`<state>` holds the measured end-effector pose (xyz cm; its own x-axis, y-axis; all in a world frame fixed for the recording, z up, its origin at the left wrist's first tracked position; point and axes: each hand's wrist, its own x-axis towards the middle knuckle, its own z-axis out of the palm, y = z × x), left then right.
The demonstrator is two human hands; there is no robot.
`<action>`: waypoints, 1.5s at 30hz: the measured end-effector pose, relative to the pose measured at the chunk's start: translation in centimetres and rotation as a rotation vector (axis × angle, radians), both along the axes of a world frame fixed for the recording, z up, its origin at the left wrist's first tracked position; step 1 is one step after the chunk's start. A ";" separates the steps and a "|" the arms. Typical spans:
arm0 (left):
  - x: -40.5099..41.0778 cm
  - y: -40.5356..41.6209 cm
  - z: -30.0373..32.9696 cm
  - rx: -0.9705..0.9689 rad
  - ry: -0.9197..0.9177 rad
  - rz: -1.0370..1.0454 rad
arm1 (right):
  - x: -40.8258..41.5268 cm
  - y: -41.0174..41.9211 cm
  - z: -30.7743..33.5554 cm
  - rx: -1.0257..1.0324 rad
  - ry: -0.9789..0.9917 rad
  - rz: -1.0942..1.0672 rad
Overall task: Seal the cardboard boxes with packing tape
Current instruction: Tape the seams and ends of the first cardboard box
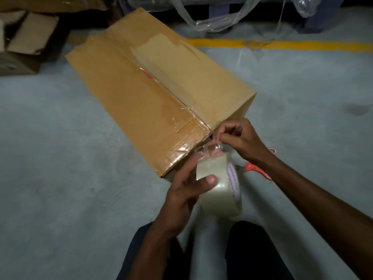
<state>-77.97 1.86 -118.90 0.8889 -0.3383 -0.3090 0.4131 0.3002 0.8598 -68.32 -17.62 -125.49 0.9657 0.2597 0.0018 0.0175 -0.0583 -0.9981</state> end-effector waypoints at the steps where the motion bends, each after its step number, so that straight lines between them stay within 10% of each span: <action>1: 0.7 0.2 0.6 0.017 -0.048 -0.002 | -0.7 0.5 -0.8 -0.017 0.006 -0.060; 7: 7.1 3.3 4.6 0.159 -0.254 -0.045 | -3.2 3.0 -3.0 -0.072 0.418 -0.497; 11: 11.2 5.5 4.6 0.381 -0.185 -0.182 | -2.0 7.4 -0.5 0.266 0.632 -0.628; 29: 8.2 1.6 2.2 0.161 0.043 -0.067 | 5.6 1.5 0.8 -0.184 0.289 0.067; 45: 12.7 1.0 4.3 0.309 0.027 0.200 | 1.7 4.4 5.6 -0.106 0.060 -0.476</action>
